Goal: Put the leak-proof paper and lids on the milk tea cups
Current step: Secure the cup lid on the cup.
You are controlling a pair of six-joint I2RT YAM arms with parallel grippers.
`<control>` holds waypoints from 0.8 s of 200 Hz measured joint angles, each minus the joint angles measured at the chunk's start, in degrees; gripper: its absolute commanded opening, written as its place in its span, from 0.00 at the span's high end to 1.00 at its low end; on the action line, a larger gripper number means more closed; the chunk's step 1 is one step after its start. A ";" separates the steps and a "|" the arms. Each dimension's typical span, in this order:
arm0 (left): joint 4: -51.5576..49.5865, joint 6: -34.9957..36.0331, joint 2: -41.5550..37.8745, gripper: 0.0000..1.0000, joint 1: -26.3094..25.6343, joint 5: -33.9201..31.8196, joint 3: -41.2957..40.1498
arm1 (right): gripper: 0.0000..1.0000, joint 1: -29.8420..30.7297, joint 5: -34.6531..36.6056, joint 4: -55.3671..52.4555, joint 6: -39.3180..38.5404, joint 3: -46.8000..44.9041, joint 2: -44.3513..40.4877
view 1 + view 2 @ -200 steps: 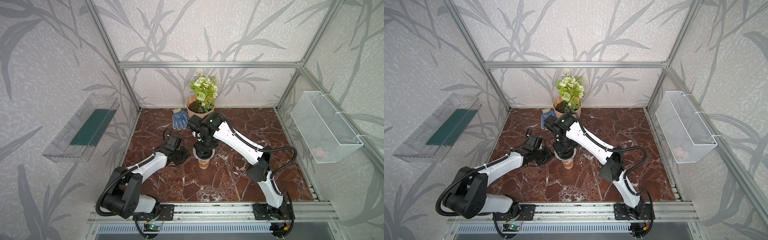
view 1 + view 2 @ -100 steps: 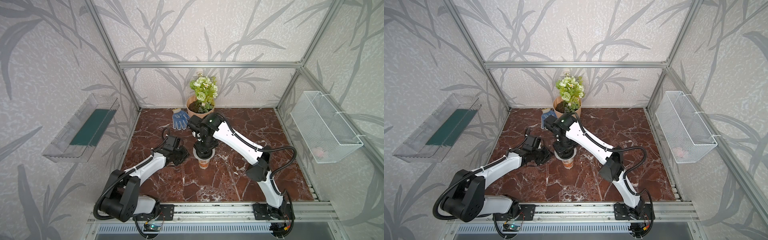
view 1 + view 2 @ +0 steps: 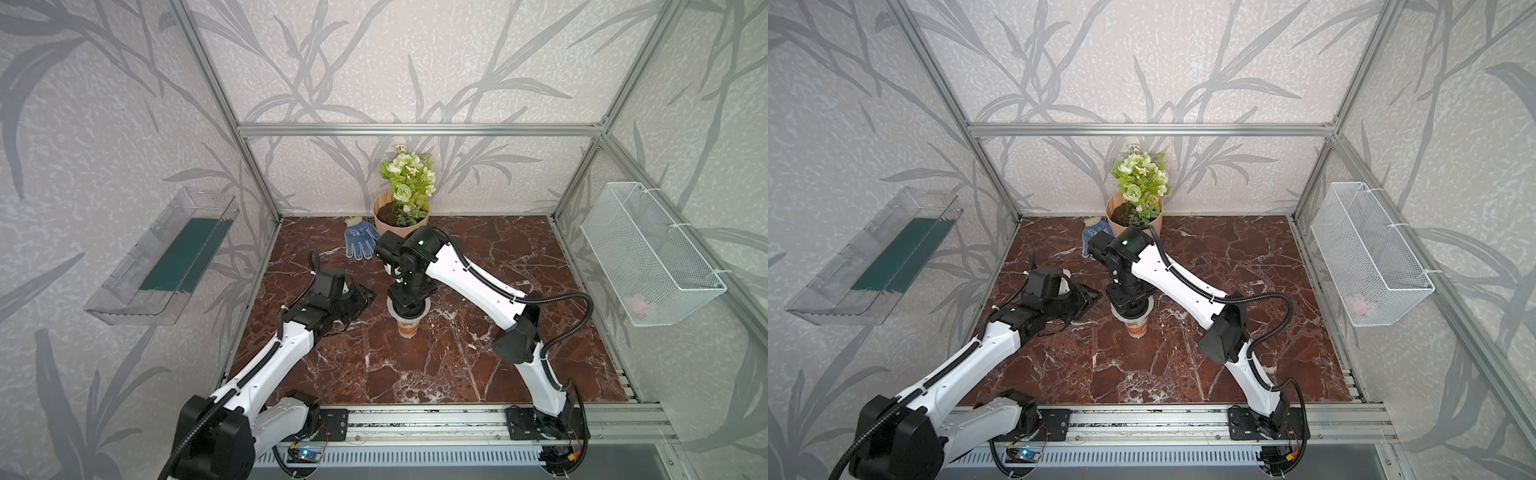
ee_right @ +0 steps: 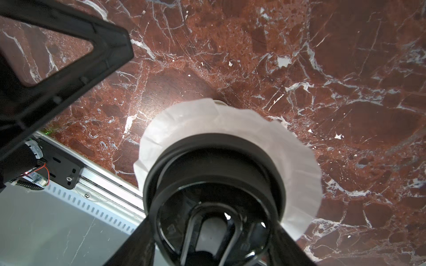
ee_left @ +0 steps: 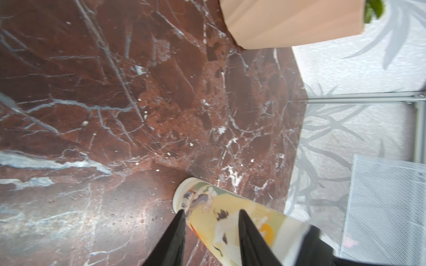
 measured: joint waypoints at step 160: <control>16.68 -6.69 -1.77 0.44 2.32 17.25 -6.75 | 0.33 -0.87 -2.49 1.05 -0.87 -5.14 -3.21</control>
